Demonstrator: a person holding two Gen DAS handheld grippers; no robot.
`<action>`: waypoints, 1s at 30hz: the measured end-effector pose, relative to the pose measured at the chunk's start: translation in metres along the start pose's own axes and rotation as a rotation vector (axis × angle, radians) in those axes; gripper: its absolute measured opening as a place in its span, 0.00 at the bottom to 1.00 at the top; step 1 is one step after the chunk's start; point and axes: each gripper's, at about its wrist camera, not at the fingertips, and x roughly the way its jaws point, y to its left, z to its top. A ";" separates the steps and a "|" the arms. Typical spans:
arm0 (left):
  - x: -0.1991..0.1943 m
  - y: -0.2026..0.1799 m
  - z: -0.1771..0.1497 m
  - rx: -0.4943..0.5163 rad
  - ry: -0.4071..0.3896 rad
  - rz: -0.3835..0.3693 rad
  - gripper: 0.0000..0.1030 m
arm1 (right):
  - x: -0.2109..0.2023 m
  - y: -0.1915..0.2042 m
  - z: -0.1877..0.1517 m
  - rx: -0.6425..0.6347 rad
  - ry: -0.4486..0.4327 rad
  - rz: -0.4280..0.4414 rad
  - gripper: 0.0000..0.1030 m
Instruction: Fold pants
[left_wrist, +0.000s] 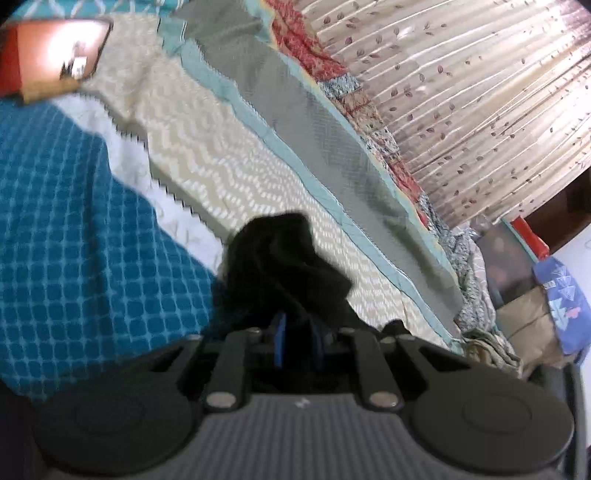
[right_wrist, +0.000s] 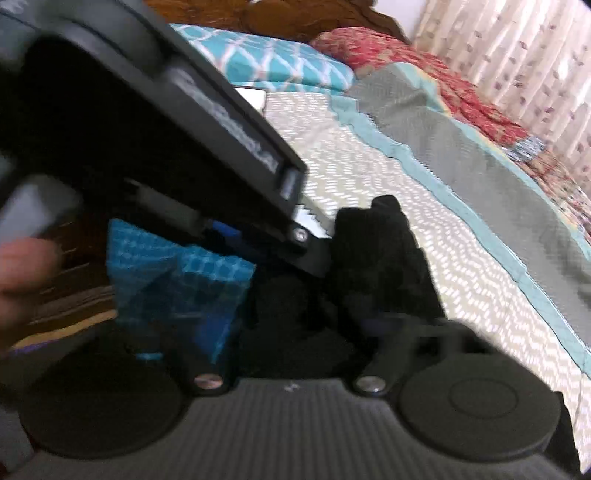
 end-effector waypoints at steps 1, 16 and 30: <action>-0.006 -0.001 0.002 -0.008 -0.011 -0.029 0.14 | -0.005 -0.009 -0.001 0.051 -0.004 0.027 0.34; 0.056 -0.080 -0.017 0.128 0.173 -0.141 0.20 | -0.134 -0.165 -0.184 1.204 -0.108 -0.093 0.35; 0.127 -0.123 -0.083 0.384 0.410 0.021 0.25 | -0.187 -0.191 -0.221 1.177 -0.310 -0.189 0.70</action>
